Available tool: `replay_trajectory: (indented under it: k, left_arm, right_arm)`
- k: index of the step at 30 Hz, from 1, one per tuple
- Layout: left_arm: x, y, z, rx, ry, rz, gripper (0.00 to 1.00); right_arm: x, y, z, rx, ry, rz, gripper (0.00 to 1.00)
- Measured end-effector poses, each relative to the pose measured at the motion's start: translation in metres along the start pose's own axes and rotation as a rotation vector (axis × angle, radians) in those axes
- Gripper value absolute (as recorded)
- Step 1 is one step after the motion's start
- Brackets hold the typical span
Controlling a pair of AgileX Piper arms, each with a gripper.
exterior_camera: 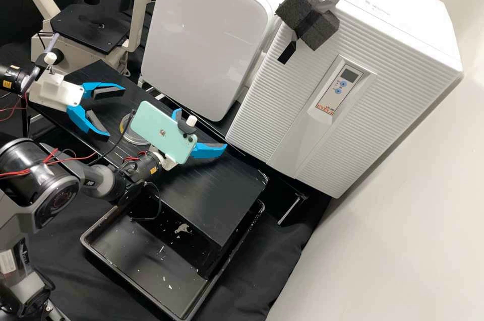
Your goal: Place the petri dish on the microscope
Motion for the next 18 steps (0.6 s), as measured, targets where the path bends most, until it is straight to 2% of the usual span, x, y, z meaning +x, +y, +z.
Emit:
replay_trajectory:
  k: [10, 18]
  left_arm:
    - [0.021, -0.007, -0.006, -0.026, 0.005, -0.038, 1.00]
    - [0.033, -0.008, -0.004, -0.020, -0.006, -0.048, 1.00]
  right_arm:
    - [0.000, 0.000, 0.000, 0.000, 0.000, 0.000, 1.00]
    - [0.000, 0.000, 0.000, 0.000, 0.000, 0.000, 1.00]
